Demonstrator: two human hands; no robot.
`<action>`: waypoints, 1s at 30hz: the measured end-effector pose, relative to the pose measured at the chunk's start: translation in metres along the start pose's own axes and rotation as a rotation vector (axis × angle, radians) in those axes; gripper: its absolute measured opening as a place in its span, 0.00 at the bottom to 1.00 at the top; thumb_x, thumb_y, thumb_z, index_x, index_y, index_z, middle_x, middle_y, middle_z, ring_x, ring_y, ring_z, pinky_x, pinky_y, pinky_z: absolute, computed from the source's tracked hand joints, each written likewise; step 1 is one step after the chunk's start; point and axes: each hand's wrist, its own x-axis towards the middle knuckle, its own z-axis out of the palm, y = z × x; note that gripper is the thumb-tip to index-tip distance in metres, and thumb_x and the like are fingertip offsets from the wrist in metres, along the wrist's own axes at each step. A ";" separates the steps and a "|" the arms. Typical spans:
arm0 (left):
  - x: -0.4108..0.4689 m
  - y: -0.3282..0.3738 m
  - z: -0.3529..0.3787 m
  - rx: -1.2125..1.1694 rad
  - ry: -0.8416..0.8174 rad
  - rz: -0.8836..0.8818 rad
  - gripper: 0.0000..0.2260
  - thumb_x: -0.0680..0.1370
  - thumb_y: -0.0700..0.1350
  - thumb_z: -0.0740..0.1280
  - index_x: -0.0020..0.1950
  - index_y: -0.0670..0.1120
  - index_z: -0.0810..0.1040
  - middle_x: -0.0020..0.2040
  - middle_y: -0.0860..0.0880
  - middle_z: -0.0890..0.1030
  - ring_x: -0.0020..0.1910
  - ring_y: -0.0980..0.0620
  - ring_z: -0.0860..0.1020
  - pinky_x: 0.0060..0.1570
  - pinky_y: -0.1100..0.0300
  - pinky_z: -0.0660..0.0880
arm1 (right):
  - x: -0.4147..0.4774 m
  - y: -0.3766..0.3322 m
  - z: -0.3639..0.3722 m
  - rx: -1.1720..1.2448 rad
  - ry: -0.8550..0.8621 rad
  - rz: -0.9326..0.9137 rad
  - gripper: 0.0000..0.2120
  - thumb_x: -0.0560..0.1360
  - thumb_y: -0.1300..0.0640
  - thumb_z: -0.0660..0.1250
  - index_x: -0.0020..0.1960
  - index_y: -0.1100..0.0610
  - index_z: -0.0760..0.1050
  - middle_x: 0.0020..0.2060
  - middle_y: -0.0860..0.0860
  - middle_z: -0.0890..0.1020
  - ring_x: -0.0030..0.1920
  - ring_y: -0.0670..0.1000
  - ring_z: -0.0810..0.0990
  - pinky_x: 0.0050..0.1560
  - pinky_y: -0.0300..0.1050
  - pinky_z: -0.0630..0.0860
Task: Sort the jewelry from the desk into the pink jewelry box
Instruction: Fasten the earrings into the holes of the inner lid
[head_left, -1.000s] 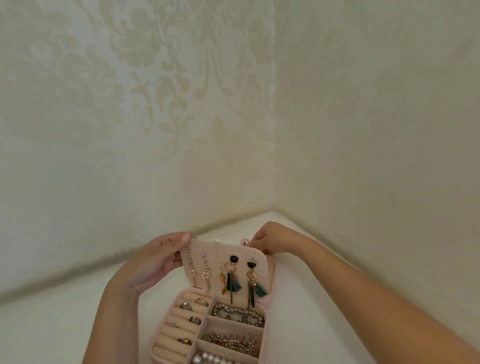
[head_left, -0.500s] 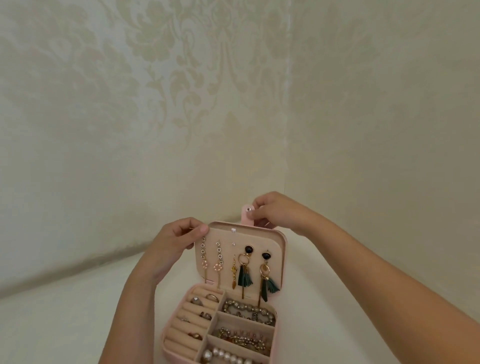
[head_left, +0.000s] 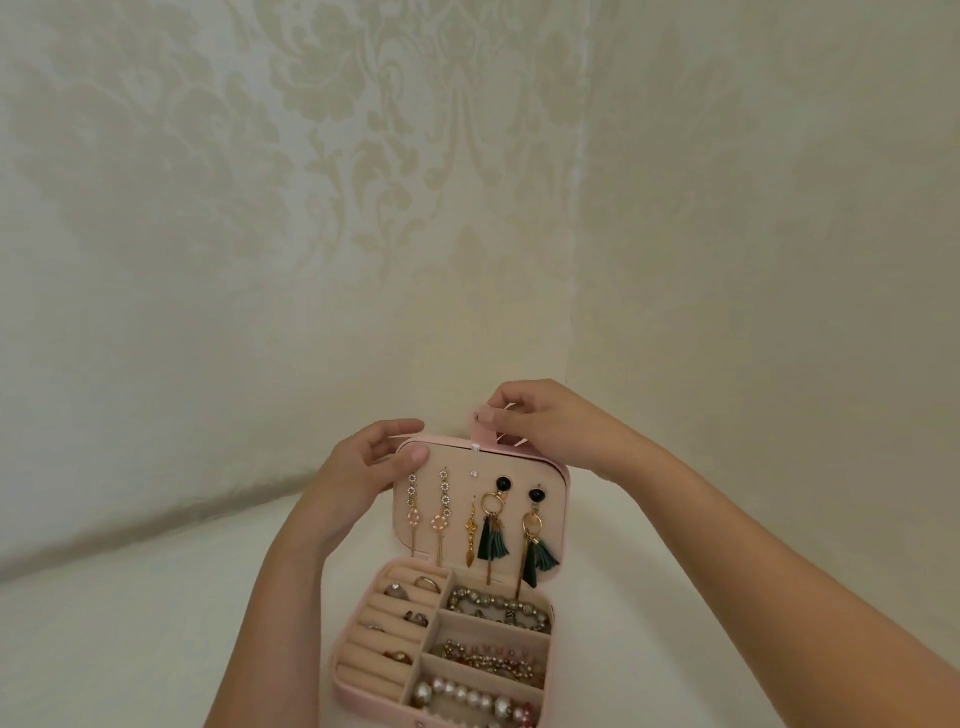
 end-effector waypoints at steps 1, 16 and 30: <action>-0.001 0.000 0.001 -0.017 -0.021 -0.008 0.13 0.73 0.43 0.69 0.57 0.46 0.79 0.49 0.47 0.84 0.47 0.53 0.81 0.49 0.62 0.77 | -0.006 0.001 -0.003 0.022 -0.019 0.008 0.14 0.74 0.47 0.67 0.50 0.57 0.78 0.45 0.52 0.85 0.43 0.47 0.82 0.50 0.44 0.77; -0.001 -0.002 0.013 -0.176 -0.096 -0.056 0.14 0.72 0.48 0.71 0.53 0.42 0.81 0.43 0.46 0.82 0.40 0.51 0.80 0.37 0.63 0.76 | -0.047 0.051 0.013 0.223 0.086 -0.037 0.11 0.76 0.53 0.66 0.55 0.56 0.79 0.47 0.55 0.85 0.49 0.56 0.83 0.53 0.54 0.78; 0.006 -0.011 0.018 -0.239 0.165 -0.139 0.09 0.74 0.48 0.70 0.43 0.42 0.80 0.35 0.48 0.82 0.33 0.52 0.79 0.35 0.60 0.74 | -0.063 0.072 0.049 0.008 0.461 0.069 0.07 0.70 0.51 0.74 0.41 0.50 0.76 0.47 0.43 0.79 0.51 0.40 0.78 0.48 0.37 0.71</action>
